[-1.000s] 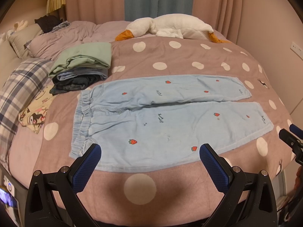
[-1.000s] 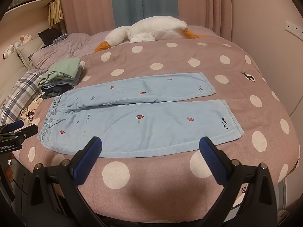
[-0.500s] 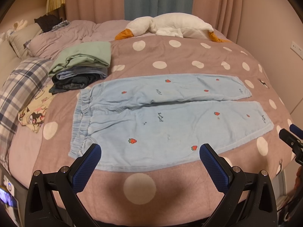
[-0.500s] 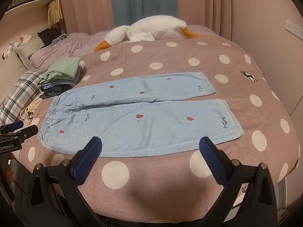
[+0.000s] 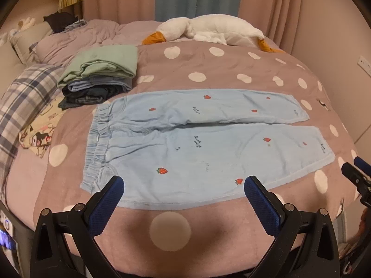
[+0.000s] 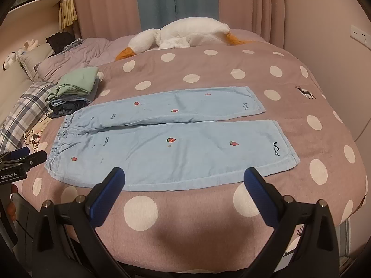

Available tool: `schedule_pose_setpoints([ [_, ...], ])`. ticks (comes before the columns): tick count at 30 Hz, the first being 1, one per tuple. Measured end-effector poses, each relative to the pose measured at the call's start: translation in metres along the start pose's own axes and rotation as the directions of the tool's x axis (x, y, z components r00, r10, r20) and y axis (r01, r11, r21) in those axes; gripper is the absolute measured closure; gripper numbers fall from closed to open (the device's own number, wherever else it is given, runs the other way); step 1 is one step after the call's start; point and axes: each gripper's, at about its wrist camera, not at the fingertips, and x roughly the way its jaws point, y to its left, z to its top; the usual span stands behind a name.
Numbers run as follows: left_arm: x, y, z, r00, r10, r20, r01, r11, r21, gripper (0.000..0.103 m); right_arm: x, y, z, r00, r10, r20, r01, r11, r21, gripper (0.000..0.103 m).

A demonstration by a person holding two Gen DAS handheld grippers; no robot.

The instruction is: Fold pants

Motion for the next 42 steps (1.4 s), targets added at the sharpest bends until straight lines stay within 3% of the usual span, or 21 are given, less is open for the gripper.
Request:
schedule_pose_setpoints([
  [12, 0.009, 0.008, -0.002, 1.000, -0.020, -0.018, 0.019, 0.999, -0.037, 0.000, 0.008, 0.004, 0.002, 1.000, 0.015, -0.020, -0.015, 1.000, -0.018, 0.000],
  [18, 0.030, 0.041, -0.011, 0.997, -0.070, -0.013, 0.066, 0.981, -0.180, 0.000, 0.026, 0.032, -0.007, 0.998, 0.058, -0.024, -0.060, 0.991, -0.117, 0.000],
  [21, 0.042, 0.072, -0.026, 0.996, -0.090, 0.006, 0.087, 0.945, -0.314, 0.000, 0.042, 0.061, -0.020, 0.994, 0.108, -0.019, -0.110, 0.966, -0.235, 0.000],
  [24, 0.059, 0.111, -0.048, 0.993, -0.121, 0.009, 0.111, 0.872, -0.478, 0.000, 0.062, 0.098, -0.040, 0.989, 0.144, -0.018, -0.140, 0.909, -0.392, 0.005],
  [26, 0.070, 0.129, -0.061, 0.992, -0.122, -0.024, 0.089, 0.829, -0.552, 0.000, 0.079, 0.124, -0.054, 0.986, 0.165, -0.039, -0.162, 0.851, -0.499, 0.021],
  [28, 0.077, 0.142, -0.071, 0.990, -0.140, -0.026, 0.095, 0.789, -0.607, 0.000, 0.097, 0.150, -0.068, 0.975, 0.196, -0.105, -0.220, 0.783, -0.582, 0.029],
  [31, 0.086, 0.152, -0.076, 0.990, -0.137, -0.015, 0.097, 0.769, -0.631, 0.001, 0.111, 0.179, -0.083, 0.962, 0.244, -0.125, -0.262, 0.681, -0.684, 0.029],
  [33, 0.094, 0.156, -0.075, 0.991, -0.134, 0.006, 0.108, 0.766, -0.634, 0.001, 0.121, 0.196, -0.090, 0.968, 0.231, -0.099, -0.226, 0.627, -0.745, 0.030],
  [35, 0.099, 0.156, -0.068, 0.994, -0.108, 0.018, 0.096, 0.779, -0.619, 0.001, 0.129, 0.209, -0.090, 0.970, 0.238, -0.047, -0.185, 0.599, -0.779, 0.032],
  [37, 0.105, 0.155, -0.058, 0.997, -0.075, 0.016, 0.070, 0.792, -0.607, 0.007, 0.136, 0.218, -0.080, 0.972, 0.234, -0.034, -0.172, 0.600, -0.782, 0.042],
  [40, 0.114, 0.165, -0.052, 1.000, -0.014, -0.004, 0.008, 0.800, -0.600, 0.043, 0.150, 0.233, -0.069, 0.978, 0.207, -0.035, -0.152, 0.581, -0.800, 0.081],
  [41, 0.114, 0.170, -0.052, 1.000, -0.005, -0.009, -0.001, 0.798, -0.602, 0.066, 0.151, 0.238, -0.071, 0.977, 0.211, -0.036, -0.155, 0.581, -0.799, 0.090],
  [42, 0.114, 0.175, -0.052, 1.000, -0.016, -0.011, 0.006, 0.793, -0.610, 0.078, 0.149, 0.242, -0.073, 0.978, 0.209, -0.026, -0.146, 0.580, -0.801, 0.091],
])
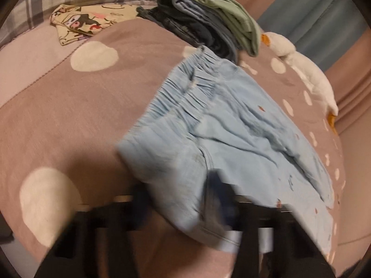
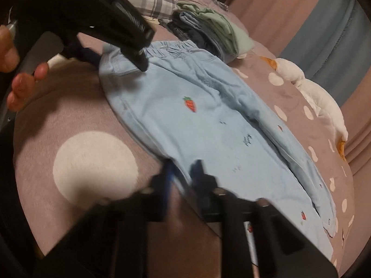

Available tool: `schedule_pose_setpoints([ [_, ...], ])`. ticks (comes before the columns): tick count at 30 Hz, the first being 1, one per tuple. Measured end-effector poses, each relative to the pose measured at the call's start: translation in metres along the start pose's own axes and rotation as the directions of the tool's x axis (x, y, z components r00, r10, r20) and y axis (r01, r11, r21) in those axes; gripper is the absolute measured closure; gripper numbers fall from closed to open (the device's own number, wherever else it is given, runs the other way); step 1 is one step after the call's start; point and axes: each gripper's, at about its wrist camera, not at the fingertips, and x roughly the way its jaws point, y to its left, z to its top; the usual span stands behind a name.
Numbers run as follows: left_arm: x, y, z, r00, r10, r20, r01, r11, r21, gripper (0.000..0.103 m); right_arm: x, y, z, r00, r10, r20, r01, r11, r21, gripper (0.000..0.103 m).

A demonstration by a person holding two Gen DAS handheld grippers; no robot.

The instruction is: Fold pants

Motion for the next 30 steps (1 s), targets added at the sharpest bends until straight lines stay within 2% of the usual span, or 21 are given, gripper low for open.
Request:
schedule_pose_setpoints([
  [3, -0.006, 0.014, 0.002, 0.999, -0.046, -0.009, 0.046, 0.999, -0.013, 0.083, -0.016, 0.005, -0.003, 1.000, -0.008, 0.026, 0.009, 1.000, -0.021, 0.096],
  [7, -0.022, 0.018, -0.005, 0.999, -0.037, 0.015, 0.037, 0.999, 0.021, 0.083, -0.029, 0.007, -0.005, 0.999, 0.029, 0.030, -0.029, 0.999, -0.023, 0.096],
  [10, -0.015, 0.025, -0.007, 0.999, -0.020, -0.031, 0.020, 1.000, 0.021, 0.081, -0.020, 0.010, -0.012, 0.997, 0.077, -0.019, -0.078, 0.996, -0.042, 0.091],
  [12, -0.021, 0.022, -0.009, 0.999, 0.001, -0.038, 0.001, 0.998, 0.063, 0.079, -0.022, 0.005, -0.013, 0.994, 0.106, -0.015, -0.106, 0.994, 0.008, 0.087],
  [13, -0.026, 0.018, -0.010, 0.999, 0.022, -0.038, -0.018, 0.995, 0.103, 0.079, -0.026, -0.001, -0.012, 0.989, 0.148, -0.012, -0.148, 0.988, 0.039, 0.082],
  [14, -0.034, 0.013, -0.012, 0.998, 0.049, -0.025, -0.045, 0.988, 0.149, 0.074, -0.033, -0.006, -0.011, 0.982, 0.190, 0.002, -0.190, 0.979, 0.074, 0.083],
  [16, -0.045, 0.004, -0.014, 0.996, 0.087, 0.000, -0.085, 0.970, 0.229, 0.074, -0.045, -0.024, -0.011, 0.970, 0.238, 0.040, -0.241, 0.957, 0.160, 0.078],
  [17, -0.051, -0.001, -0.016, 0.994, 0.103, 0.025, -0.105, 0.959, 0.264, 0.074, -0.049, -0.034, -0.012, 0.973, 0.226, 0.050, -0.232, 0.952, 0.199, 0.072],
  [19, -0.054, -0.016, -0.017, 0.996, 0.076, 0.047, -0.087, 0.942, 0.325, 0.073, -0.046, -0.060, -0.015, 0.979, 0.195, 0.052, -0.202, 0.934, 0.293, 0.067],
  [22, -0.036, -0.044, -0.018, 0.999, 0.016, 0.031, -0.027, 0.913, 0.408, 0.068, -0.021, -0.085, -0.024, 0.990, 0.140, -0.028, -0.117, 0.908, 0.402, 0.066],
  [23, -0.028, -0.051, -0.020, 1.000, 0.008, 0.020, -0.016, 0.900, 0.435, 0.067, -0.009, -0.090, -0.030, 0.987, 0.146, -0.064, -0.104, 0.894, 0.436, 0.065],
  [25, -0.006, -0.061, -0.028, 0.998, 0.051, -0.037, -0.026, 0.868, 0.496, 0.067, 0.009, -0.089, -0.041, 0.972, 0.193, -0.138, -0.107, 0.877, 0.469, 0.066],
  [26, 0.006, -0.063, -0.034, 0.993, 0.088, -0.085, -0.029, 0.847, 0.531, 0.067, 0.012, -0.086, -0.045, 0.968, 0.202, -0.147, -0.114, 0.882, 0.457, 0.066],
  [27, 0.012, -0.064, -0.041, 0.990, 0.114, -0.085, -0.044, 0.813, 0.580, 0.066, 0.008, -0.082, -0.046, 0.971, 0.196, -0.139, -0.119, 0.896, 0.428, 0.066],
  [28, 0.008, -0.066, -0.046, 0.992, 0.108, -0.062, -0.047, 0.786, 0.617, 0.065, 0.005, -0.079, -0.046, 0.966, 0.211, -0.150, -0.136, 0.907, 0.398, 0.066],
  [29, 0.006, -0.068, -0.048, 0.992, 0.106, -0.072, -0.033, 0.758, 0.652, 0.064, 0.001, -0.078, -0.046, 0.955, 0.248, -0.165, -0.168, 0.907, 0.387, 0.064],
  [30, 0.005, -0.067, -0.044, 0.991, 0.093, -0.094, -0.008, 0.750, 0.662, 0.064, 0.000, -0.080, -0.047, 0.940, 0.291, -0.176, -0.207, 0.900, 0.382, 0.063],
])
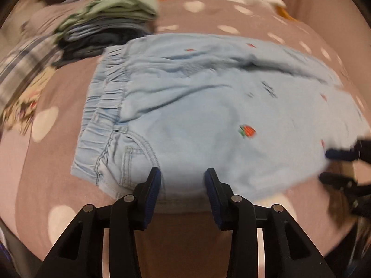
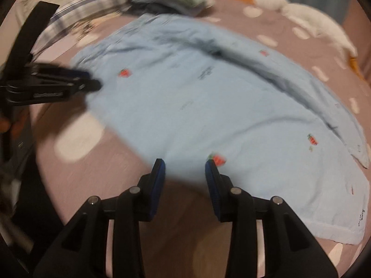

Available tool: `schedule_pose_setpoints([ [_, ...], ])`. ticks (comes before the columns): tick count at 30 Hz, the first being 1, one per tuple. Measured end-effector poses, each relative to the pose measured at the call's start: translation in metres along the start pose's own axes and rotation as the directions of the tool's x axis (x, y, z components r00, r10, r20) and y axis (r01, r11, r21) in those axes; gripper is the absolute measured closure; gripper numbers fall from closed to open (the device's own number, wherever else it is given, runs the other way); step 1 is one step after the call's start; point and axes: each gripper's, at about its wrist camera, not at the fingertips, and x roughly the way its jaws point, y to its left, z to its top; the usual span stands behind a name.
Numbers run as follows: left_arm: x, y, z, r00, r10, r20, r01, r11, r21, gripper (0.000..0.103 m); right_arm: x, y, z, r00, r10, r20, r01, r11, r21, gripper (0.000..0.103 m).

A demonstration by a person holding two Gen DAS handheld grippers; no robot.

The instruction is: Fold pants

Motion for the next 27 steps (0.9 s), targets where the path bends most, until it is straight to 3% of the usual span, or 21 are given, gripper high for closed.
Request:
schedule_pose_setpoints([
  [3, -0.003, 0.025, 0.019, 0.998, -0.062, 0.013, 0.062, 0.995, -0.074, 0.063, -0.008, -0.006, 0.007, 1.000, 0.017, -0.025, -0.018, 0.998, -0.068, 0.064],
  [6, -0.001, 0.055, 0.054, 0.997, -0.027, 0.077, 0.039, 0.988, -0.147, 0.053, -0.011, -0.032, 0.038, 0.998, 0.019, 0.055, -0.016, 0.999, -0.044, 0.049],
  [10, 0.016, 0.090, 0.106, 0.991, 0.016, 0.134, 0.010, 0.982, -0.189, 0.049, 0.008, -0.081, 0.099, 0.988, -0.010, 0.154, 0.009, 1.000, 0.012, 0.045],
  [14, 0.047, 0.126, 0.145, 0.993, -0.029, 0.119, 0.057, 0.970, -0.236, 0.049, 0.048, -0.121, 0.167, 0.984, -0.056, 0.170, 0.053, 0.998, 0.020, 0.045],
  [17, 0.069, 0.146, 0.159, 0.990, -0.108, 0.088, 0.127, 0.962, -0.243, 0.049, 0.076, -0.142, 0.202, 0.988, -0.077, 0.135, 0.082, 0.996, -0.033, 0.045],
  [20, 0.082, 0.154, 0.167, 0.991, -0.121, 0.060, 0.131, 0.971, -0.203, 0.049, 0.109, -0.154, 0.231, 0.992, -0.095, 0.079, 0.102, 0.990, -0.098, 0.045],
  [24, 0.098, 0.161, 0.175, 0.977, -0.210, 0.035, 0.213, 0.959, -0.185, 0.049, 0.139, -0.163, 0.244, 0.998, -0.064, -0.006, 0.062, 0.987, -0.151, 0.044],
  [27, 0.104, 0.164, 0.176, 0.968, -0.251, 0.017, 0.250, 0.953, -0.172, 0.049, 0.155, -0.169, 0.249, 0.997, 0.000, -0.073, -0.009, 0.992, -0.125, 0.047],
])
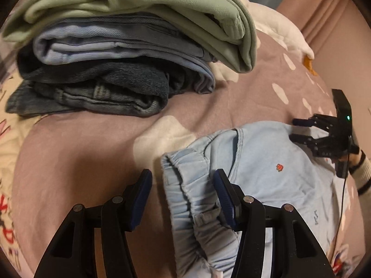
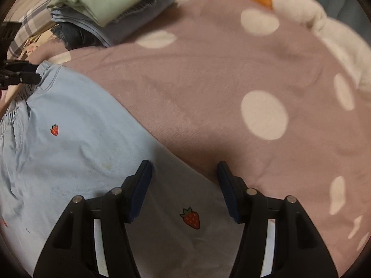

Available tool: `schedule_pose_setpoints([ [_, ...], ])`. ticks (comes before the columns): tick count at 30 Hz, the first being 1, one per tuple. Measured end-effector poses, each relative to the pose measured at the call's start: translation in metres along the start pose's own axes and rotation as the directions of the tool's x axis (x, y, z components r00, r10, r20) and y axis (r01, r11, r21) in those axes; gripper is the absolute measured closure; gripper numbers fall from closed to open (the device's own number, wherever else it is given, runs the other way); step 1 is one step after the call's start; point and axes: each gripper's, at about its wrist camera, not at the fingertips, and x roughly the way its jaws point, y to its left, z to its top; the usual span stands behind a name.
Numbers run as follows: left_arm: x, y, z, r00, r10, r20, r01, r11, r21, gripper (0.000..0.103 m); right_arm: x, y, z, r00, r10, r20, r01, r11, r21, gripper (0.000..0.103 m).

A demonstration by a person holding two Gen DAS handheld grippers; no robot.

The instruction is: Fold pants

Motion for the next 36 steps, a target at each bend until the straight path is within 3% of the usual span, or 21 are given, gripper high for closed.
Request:
schedule_pose_setpoints([
  [1, 0.001, -0.001, 0.000, 1.000, -0.015, -0.003, 0.015, 1.000, 0.007, 0.053, -0.001, -0.003, 0.002, 0.999, 0.047, -0.003, -0.047, 0.999, 0.016, 0.061],
  [2, 0.001, -0.002, 0.001, 1.000, -0.020, -0.004, 0.020, 1.000, 0.018, 0.062, -0.003, -0.001, 0.002, 0.997, 0.084, 0.000, -0.083, 0.996, 0.010, 0.084],
  [3, 0.001, -0.003, 0.001, 1.000, -0.015, -0.002, 0.015, 1.000, 0.026, 0.062, -0.005, 0.003, 0.001, 0.996, 0.093, 0.002, -0.093, 0.996, -0.013, 0.091],
  [5, 0.003, -0.004, 0.001, 1.000, 0.000, 0.012, -0.001, 1.000, 0.029, 0.068, -0.003, 0.012, 0.000, 0.999, 0.048, 0.003, -0.048, 0.997, -0.064, 0.094],
  [7, 0.008, -0.008, 0.001, 0.999, 0.029, 0.022, -0.029, 0.999, 0.016, 0.069, 0.001, 0.014, 0.002, 1.000, 0.015, 0.009, -0.014, 0.999, -0.031, 0.095],
  [9, 0.001, -0.013, 0.001, 0.998, 0.049, 0.049, -0.049, 0.999, 0.018, 0.079, -0.002, 0.021, 0.003, 0.999, -0.036, 0.021, 0.037, 0.999, -0.034, 0.096],
  [12, -0.024, -0.029, -0.004, 0.991, 0.057, 0.121, -0.063, 0.997, 0.052, 0.083, -0.029, 0.035, -0.003, 0.990, -0.111, 0.083, 0.115, 0.993, -0.035, 0.098],
  [18, -0.086, -0.062, -0.034, 0.965, 0.005, 0.264, -0.033, 0.994, 0.101, 0.087, -0.121, 0.057, -0.039, 0.961, -0.121, 0.249, 0.125, 0.992, 0.001, 0.098],
  [24, -0.131, -0.079, -0.083, 0.936, -0.016, 0.350, -0.043, 0.986, 0.159, 0.087, -0.173, 0.099, -0.093, 0.948, -0.120, 0.294, 0.131, 0.991, -0.018, 0.097],
  [31, -0.142, -0.068, -0.151, 0.943, 0.028, 0.330, -0.074, 0.989, 0.129, 0.087, -0.181, 0.151, -0.159, 0.962, -0.097, 0.255, 0.105, 0.994, -0.019, 0.097],
  [33, -0.138, -0.059, -0.167, 0.951, 0.087, 0.297, -0.122, 0.987, 0.102, 0.087, -0.172, 0.167, -0.179, 0.971, -0.080, 0.227, 0.088, 0.996, -0.024, 0.097],
  [36, -0.127, -0.045, -0.181, 0.967, 0.110, 0.231, -0.120, 0.992, 0.032, 0.087, -0.142, 0.189, -0.200, 0.988, -0.052, 0.144, 0.056, 0.998, -0.025, 0.096],
])
